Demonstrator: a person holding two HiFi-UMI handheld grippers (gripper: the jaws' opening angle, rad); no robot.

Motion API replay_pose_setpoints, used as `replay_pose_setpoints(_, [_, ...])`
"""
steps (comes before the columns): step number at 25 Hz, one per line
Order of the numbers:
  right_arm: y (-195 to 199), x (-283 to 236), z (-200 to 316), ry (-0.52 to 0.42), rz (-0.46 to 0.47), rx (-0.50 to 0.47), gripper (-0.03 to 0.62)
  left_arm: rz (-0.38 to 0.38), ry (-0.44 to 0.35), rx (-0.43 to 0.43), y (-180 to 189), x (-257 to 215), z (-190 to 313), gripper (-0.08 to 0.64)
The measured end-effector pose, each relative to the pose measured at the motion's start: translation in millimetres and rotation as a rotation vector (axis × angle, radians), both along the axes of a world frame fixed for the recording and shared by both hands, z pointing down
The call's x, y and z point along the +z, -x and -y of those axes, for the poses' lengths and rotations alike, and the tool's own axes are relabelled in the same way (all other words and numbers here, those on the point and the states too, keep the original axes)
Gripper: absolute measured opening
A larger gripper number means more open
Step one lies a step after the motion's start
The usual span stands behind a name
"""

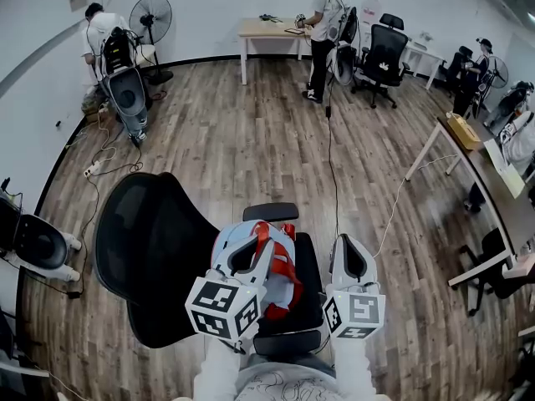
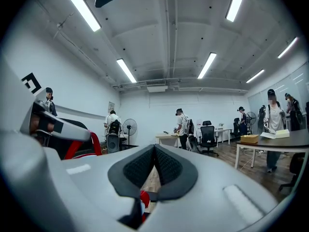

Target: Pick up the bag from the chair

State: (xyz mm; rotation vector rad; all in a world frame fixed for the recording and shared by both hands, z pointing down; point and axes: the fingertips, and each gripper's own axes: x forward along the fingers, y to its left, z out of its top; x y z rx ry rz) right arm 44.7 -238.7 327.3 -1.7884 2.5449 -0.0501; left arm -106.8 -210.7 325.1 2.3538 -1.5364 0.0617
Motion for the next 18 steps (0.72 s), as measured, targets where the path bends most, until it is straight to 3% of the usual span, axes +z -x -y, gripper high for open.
replay_pose_setpoints(18, [-6.0,-8.8,4.6,-0.005,0.009,0.005,0.009,0.026,0.014,0.019,-6.3,-0.7,5.9,0.060])
